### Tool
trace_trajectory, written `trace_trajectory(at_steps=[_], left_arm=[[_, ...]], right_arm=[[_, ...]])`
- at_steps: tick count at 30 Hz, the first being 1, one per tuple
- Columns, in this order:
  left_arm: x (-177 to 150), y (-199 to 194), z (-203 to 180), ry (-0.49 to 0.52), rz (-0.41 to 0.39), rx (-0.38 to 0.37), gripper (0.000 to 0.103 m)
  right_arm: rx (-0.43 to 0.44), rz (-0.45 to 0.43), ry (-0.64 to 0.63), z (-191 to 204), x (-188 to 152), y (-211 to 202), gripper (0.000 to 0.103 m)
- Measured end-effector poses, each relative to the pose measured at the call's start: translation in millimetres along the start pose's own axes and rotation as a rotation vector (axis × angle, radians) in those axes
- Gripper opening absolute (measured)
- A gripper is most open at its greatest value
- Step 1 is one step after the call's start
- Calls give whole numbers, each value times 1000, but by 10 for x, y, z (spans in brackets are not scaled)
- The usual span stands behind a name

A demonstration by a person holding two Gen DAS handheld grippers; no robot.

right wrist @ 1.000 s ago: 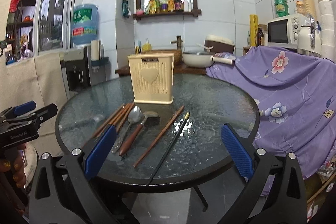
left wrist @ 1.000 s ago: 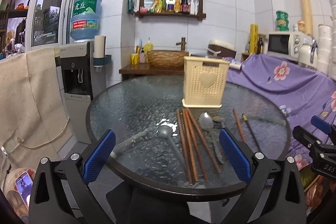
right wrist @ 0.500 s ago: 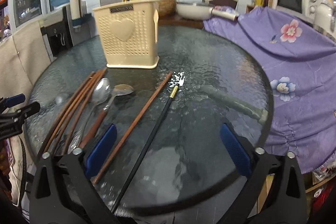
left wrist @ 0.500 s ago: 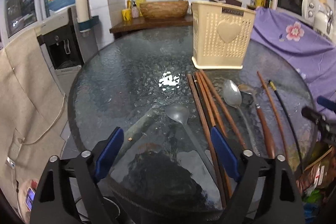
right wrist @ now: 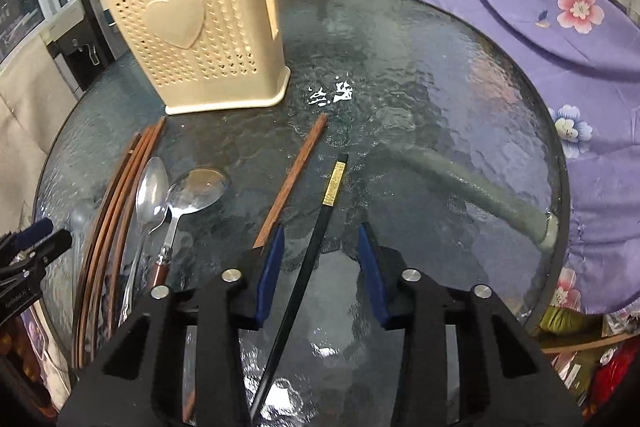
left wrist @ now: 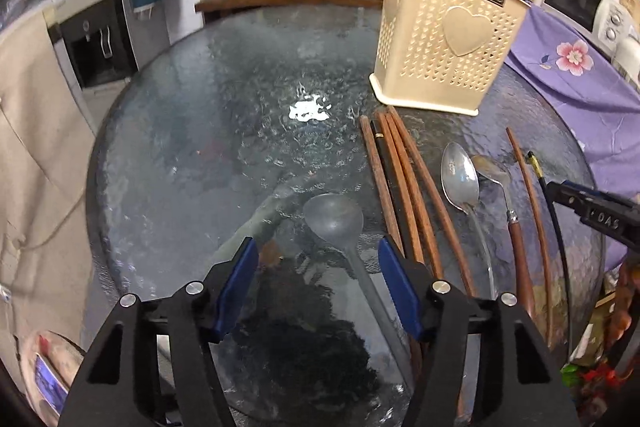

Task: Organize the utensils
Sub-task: 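Close the left gripper on the grey ladle handle while the right gripper grasps the black chopstick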

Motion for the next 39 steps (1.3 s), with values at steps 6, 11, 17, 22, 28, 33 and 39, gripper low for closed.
trace_trajectory(at_steps=[6, 11, 17, 22, 28, 33, 39], left_arm=[[42, 97, -27, -13, 7, 25, 54], [74, 175, -68, -1, 26, 51, 50], [105, 219, -112, 10, 25, 79, 50], [133, 274, -181, 49, 33, 95, 48], [190, 314, -223, 55, 49, 97, 36], [213, 349, -278, 73, 64, 88, 36], [235, 380, -286, 86, 62, 71, 36]], right_arm=[[-2, 8, 3, -19, 26, 82, 30], [-26, 11, -37, 10, 59, 80, 28], [-24, 5, -60, 54, 111, 100, 24], [-13, -2, -85, 61, 203, 155, 19], [7, 2, -98, 36, 320, 221, 12], [33, 2, -107, 4, 404, 270, 11], [54, -1, -127, -27, 490, 339, 11]])
Point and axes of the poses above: each gripper's, at about its wrist camera, not at the fingertips, and y roughly the way its jaws point, z to its left, x to its top, the point moved 3 cm from there along y, roughly the way its jaws point, and after that the axes turned 14 degrees about -y, right-handed, at the moved point
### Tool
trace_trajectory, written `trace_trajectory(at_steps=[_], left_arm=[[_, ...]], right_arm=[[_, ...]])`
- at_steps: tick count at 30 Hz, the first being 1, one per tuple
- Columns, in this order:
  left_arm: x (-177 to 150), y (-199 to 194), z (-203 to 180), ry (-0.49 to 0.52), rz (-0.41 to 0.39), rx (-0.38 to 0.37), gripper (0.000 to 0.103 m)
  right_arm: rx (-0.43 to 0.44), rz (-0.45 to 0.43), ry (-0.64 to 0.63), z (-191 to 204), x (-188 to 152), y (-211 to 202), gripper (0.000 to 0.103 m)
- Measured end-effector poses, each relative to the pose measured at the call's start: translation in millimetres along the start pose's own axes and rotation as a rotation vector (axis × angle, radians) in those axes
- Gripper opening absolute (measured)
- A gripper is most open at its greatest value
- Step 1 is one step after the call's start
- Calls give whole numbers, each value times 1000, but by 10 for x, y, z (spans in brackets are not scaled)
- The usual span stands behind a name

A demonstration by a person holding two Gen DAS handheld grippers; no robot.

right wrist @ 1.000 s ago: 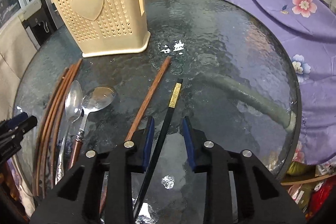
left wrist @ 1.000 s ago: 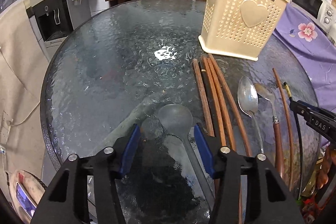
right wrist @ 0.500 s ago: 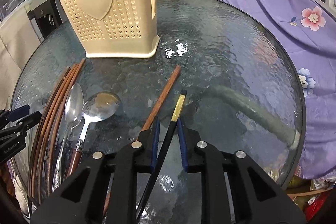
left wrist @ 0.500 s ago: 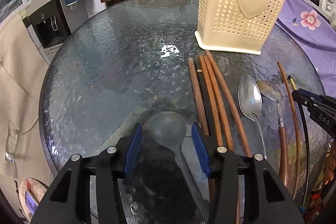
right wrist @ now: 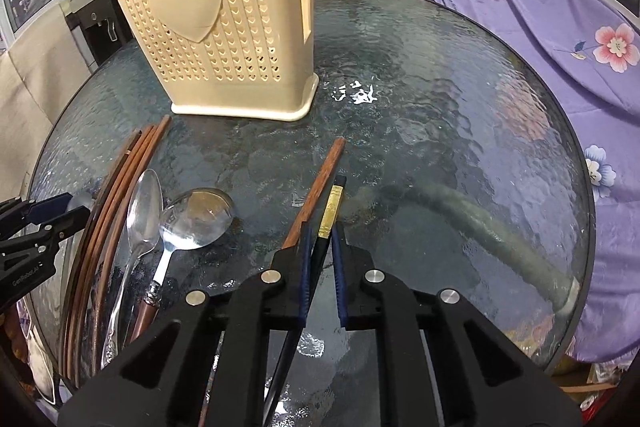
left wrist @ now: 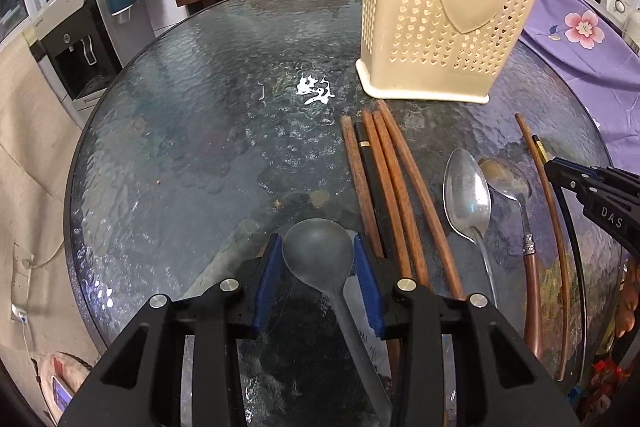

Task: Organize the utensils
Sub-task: 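Close the left gripper on the grey ladle handle while the right gripper grasps the black chopstick, then lift the grey ladle with the left gripper while the right gripper carries the black chopstick to the holder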

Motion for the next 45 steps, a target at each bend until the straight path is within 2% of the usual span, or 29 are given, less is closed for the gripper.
trace_trajectory(at_steps=[5, 11, 17, 21, 30, 32, 39, 45], left_arm=[[33, 16, -6, -6, -16, -27, 36], [100, -56, -2, -19, -64, -48, 36], [196, -234, -14, -25, -143, -73, 36], [255, -383, -33, -27, -192, -99, 36], [360, -836, -136, 1, -312, -142, 36], [368, -893, -158, 5, -329, -143, 36], [425, -1054, -166, 2, -381, -152, 36], [441, -1079, -169, 9, -390, -153, 36]], right_arm=[[56, -30, 23, -48, 30, 10, 7], [58, -75, 10, -135, 140, -54, 7], [95, -157, 38, -248, 219, -238, 7], [107, -228, 31, -271, 248, -464, 7], [108, -442, -32, -191, 368, -1320, 7], [105, -465, -41, -201, 383, -1437, 7], [121, -495, -57, -161, 379, -1623, 7], [120, -505, -72, -125, 416, -1660, 7]])
Point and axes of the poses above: each gripper's, at about its wrist camera, not at the fingertips, and y roughly the way its jaws point, z to its left, x to its top, the point moved 3 cm from there along y, roughly the way its jaws point, and after that the axes turned 14 degrees about -y, right-handed, at the moved point
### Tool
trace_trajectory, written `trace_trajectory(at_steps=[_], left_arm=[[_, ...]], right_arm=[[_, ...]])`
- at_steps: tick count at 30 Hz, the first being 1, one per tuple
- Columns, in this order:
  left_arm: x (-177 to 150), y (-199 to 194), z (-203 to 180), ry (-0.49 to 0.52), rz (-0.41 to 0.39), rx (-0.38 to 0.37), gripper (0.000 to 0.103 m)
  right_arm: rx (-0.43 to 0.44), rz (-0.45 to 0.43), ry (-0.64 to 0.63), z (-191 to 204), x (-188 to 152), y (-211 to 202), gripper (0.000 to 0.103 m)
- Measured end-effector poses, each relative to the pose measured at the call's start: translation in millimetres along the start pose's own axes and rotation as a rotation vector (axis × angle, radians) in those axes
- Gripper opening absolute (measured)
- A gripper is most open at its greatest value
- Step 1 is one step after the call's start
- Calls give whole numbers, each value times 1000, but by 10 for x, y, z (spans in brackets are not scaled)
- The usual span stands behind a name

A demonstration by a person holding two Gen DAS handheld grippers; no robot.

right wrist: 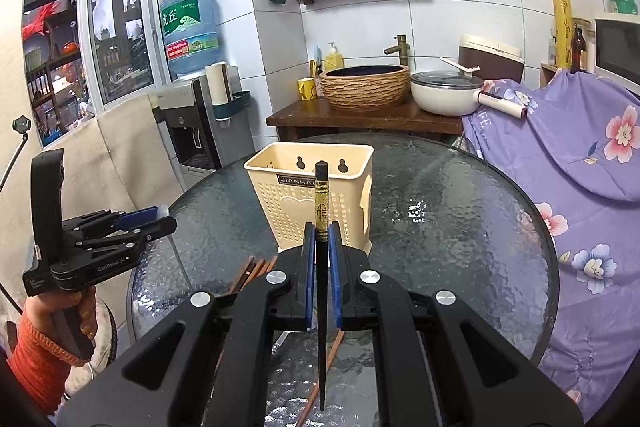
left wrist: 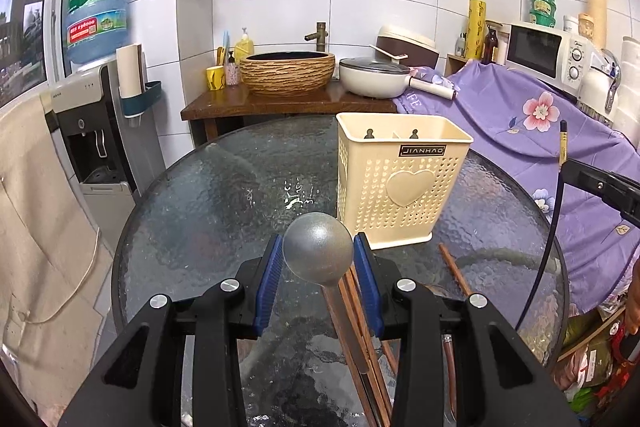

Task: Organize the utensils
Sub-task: 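Lift the grey ladle with the left gripper while the right gripper carries the black chopstick to the holder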

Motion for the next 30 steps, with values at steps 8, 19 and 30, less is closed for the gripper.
trace_trajectory(at_steps=[8, 19, 30], left_arm=[[90, -21, -40, -9, -7, -29, 36], [307, -34, -89, -18, -15, -87, 36], [1312, -178, -360, -44, -134, -158, 36]], right_arm=[[2, -5, -26, 26, 83, 0, 7], [20, -20, -33, -21, 282, 29, 7], [60, -133, -47, -180, 1192, -101, 7]])
Point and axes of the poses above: each gripper's, at about its wrist camera, not at the fingertips, and y roughly the way its jaws point, z to its left, x to its top, the point moved 3 cm from there along y, roughly the way its jaws point, and after that the axes turned 14 degrees about -y, right-handed, at the moved point
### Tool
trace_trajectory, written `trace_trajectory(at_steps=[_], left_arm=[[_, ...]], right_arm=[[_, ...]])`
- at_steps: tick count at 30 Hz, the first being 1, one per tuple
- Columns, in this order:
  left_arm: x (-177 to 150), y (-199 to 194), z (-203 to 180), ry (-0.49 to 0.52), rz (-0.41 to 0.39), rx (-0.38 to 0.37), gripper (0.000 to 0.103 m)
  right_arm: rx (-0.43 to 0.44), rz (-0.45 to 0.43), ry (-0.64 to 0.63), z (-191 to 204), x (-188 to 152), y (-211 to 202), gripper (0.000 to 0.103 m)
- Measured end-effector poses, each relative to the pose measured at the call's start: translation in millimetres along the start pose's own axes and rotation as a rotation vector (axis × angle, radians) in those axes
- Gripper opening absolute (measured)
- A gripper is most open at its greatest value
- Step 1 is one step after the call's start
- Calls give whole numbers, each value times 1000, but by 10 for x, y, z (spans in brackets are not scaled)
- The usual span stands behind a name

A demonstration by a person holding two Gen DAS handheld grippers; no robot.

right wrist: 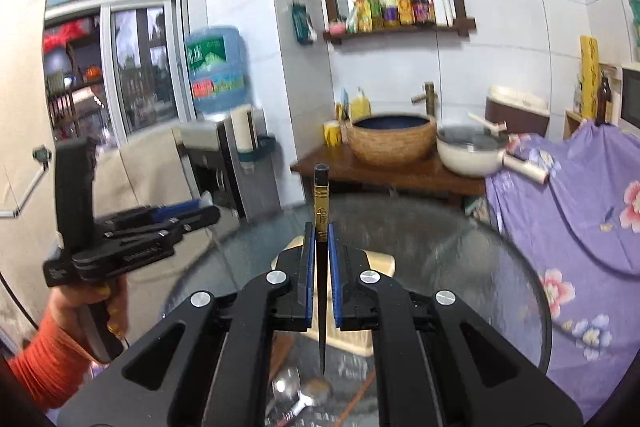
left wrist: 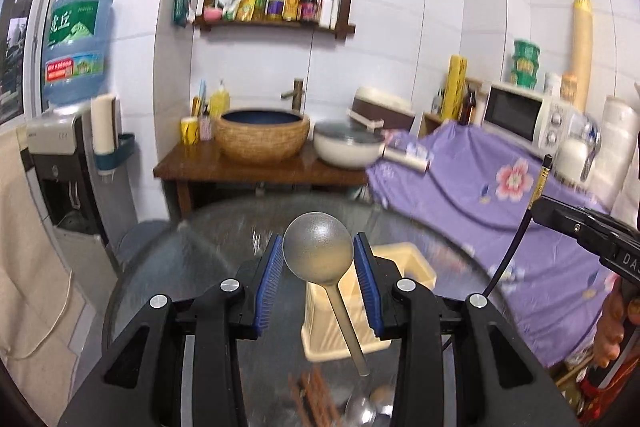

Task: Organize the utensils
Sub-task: 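Lift the grey ladle with the left gripper while the right gripper carries the black chopstick to the holder, then lower the ladle into the cream holder and open the left gripper while the right gripper releases the chopstick inside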

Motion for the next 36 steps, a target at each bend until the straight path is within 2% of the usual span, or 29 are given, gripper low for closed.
trace_trajectory(at_steps=[5, 8, 11, 21, 26, 36], left_arm=[[403, 206, -147, -4, -76, 20, 36], [520, 387, -175, 0, -102, 46, 36], [498, 584, -176, 18, -102, 82, 36], [4, 914, -47, 40, -39, 98, 36], [-255, 1064, -25, 62, 11, 103, 36], [-499, 1147, -29, 132, 39, 123, 36]], right_arm=[[-42, -81, -2, -148, 543, 56, 7], [-80, -104, -21, -184, 718, 155, 7], [-128, -97, -48, -209, 746, 315, 7], [-140, 4, 28, -330, 115, 855, 7], [-140, 45, 64, -364, -163, 994, 7], [-125, 80, 82, -388, -359, 1078, 7]])
Point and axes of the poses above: each gripper's, at about its wrist camera, not at the fingertips, and y roughly the way its jaws point, z to its left, x to its top, the point moved 3 cm from there along y, roughly the way its jaws point, and after that the axes turned 14 degrees about -y, right-handed, at the moved point
